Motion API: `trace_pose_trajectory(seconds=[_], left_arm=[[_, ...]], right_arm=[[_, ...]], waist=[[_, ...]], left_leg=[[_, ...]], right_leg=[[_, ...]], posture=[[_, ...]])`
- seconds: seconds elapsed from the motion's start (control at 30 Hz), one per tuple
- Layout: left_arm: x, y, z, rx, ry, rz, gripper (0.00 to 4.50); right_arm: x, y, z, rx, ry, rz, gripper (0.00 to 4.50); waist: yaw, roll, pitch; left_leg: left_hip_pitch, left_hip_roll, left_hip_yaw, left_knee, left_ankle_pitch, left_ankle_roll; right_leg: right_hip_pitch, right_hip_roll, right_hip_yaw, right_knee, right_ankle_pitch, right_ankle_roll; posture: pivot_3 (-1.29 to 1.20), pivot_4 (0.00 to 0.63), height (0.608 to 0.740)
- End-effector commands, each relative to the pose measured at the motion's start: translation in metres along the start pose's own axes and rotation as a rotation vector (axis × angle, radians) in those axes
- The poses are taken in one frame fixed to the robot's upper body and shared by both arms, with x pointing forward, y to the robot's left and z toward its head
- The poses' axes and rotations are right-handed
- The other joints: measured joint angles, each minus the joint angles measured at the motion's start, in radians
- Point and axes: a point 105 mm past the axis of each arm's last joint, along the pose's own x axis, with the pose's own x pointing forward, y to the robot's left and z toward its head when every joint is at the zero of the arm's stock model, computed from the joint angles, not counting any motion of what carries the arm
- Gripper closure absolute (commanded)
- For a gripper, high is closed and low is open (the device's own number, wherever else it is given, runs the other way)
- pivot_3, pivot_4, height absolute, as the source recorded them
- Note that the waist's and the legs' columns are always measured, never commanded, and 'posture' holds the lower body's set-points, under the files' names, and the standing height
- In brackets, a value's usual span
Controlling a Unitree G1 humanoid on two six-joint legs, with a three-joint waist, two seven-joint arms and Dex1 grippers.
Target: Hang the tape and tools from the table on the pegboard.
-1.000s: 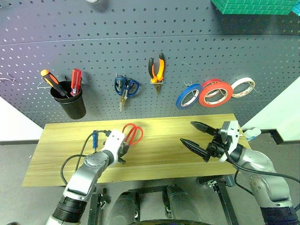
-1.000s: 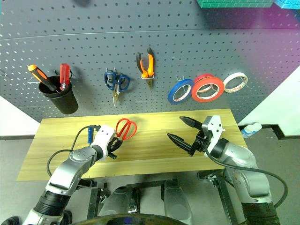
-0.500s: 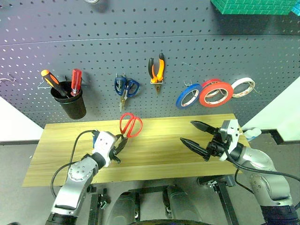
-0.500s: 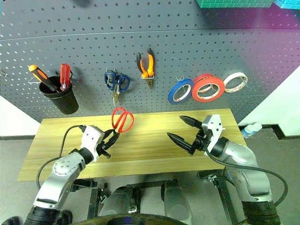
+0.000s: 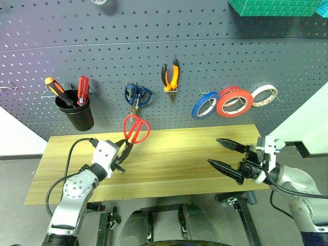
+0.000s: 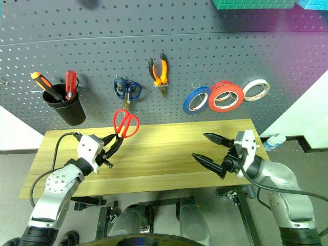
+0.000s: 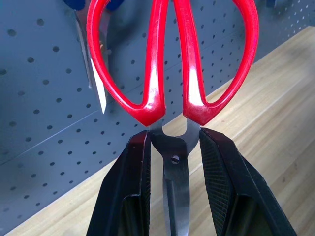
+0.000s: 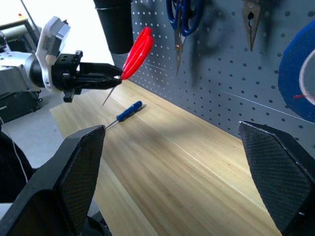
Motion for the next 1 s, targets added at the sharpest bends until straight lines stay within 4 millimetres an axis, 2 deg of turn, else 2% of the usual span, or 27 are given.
trace_pose_trajectory(seconds=[0.03, 0.13, 0.23, 0.37, 0.43, 0.63, 0.8, 0.9, 1.0], left_arm=[[-0.003, 0.009, 0.018, 0.061, -0.066, 0.028, 3.4], [-0.003, 0.012, 0.022, 0.071, -0.079, 0.035, 3.4], [-0.001, 0.015, 0.027, 0.091, -0.096, 0.045, 3.4], [0.001, 0.018, 0.033, 0.12, -0.114, 0.051, 3.4], [0.001, 0.022, 0.038, 0.131, -0.128, 0.059, 3.4], [0.002, 0.024, 0.046, 0.163, -0.162, 0.068, 3.4], [0.001, 0.026, 0.051, 0.203, -0.179, 0.082, 3.4], [0.001, 0.027, 0.053, 0.203, -0.187, 0.091, 3.4], [0.003, 0.019, 0.056, 0.24, -0.206, 0.058, 3.4]], right_arm=[[-0.009, 0.01, 0.006, 0.034, -0.05, 0.085, 0.0], [-0.012, 0.014, 0.008, 0.093, -0.098, 0.129, 0.0], [-0.015, 0.011, 0.013, 0.087, -0.194, 0.1, 0.0], [-0.015, 0.015, 0.01, 0.085, -0.22, 0.091, 0.0], [-0.017, 0.011, 0.012, 0.095, -0.241, 0.067, 0.0], [-0.017, 0.004, 0.009, 0.068, -0.243, -0.003, 0.0], [-0.011, 0.007, 0.003, 0.081, -0.222, 0.001, 0.0], [-0.007, 0.004, 0.006, 0.062, -0.232, -0.014, 0.0], [-0.006, 0.004, 0.005, 0.056, -0.23, -0.011, 0.0]], waist=[[0.001, 0.0, 0.0], [0.0, 0.0, 0.0], [0.0, 0.0, 0.0], [-0.001, 0.0, 0.0], [-0.001, 0.0, 0.0], [0.001, 0.0, 0.0], [0.0, 0.0, 0.0], [0.0, 0.0, 0.0], [0.0, 0.0, 0.0]], left_leg=[[0.0, 0.0, 0.0, 0.0, 0.0, 0.0], [0.001, 0.0, 0.0, 0.0, 0.0, 0.0], [0.004, 0.0, 0.0, 0.0, 0.0, 0.0], [0.015, 0.001, 0.0, -0.001, 0.0, 0.001], [0.015, 0.001, 0.0, -0.001, 0.0, 0.001], [0.015, 0.001, 0.0, -0.001, 0.0, 0.001], [0.015, 0.001, 0.0, -0.001, 0.0, 0.001], [0.015, 0.001, 0.0, -0.001, 0.0, 0.001], [0.015, 0.001, 0.0, -0.001, 0.0, 0.001]], right_leg=[[0.0, 0.0, 0.0, 0.0, 0.0, 0.0], [0.001, 0.0, 0.0, 0.0, 0.0, 0.0], [0.004, 0.0, 0.0, 0.0, 0.0, 0.0], [0.015, 0.0, 0.0, -0.002, -0.001, 0.0], [0.015, 0.0, 0.0, -0.002, -0.001, 0.0], [0.015, 0.0, 0.0, -0.002, -0.001, 0.0], [0.015, 0.0, 0.0, -0.003, -0.001, 0.0], [0.015, 0.0, 0.0, -0.003, -0.001, 0.0], [0.015, 0.0, 0.001, -0.003, -0.001, 0.0]], posture=[[-0.16, 0.104, 0.734], [-0.16, 0.104, 0.734], [-0.15, 0.103, 0.734], [-0.15, 0.104, 0.734], [-0.15, 0.103, 0.734], [-0.15, 0.103, 0.734], [-0.15, 0.104, 0.734], [-0.15, 0.104, 0.734], [-0.15, 0.106, 0.734]])
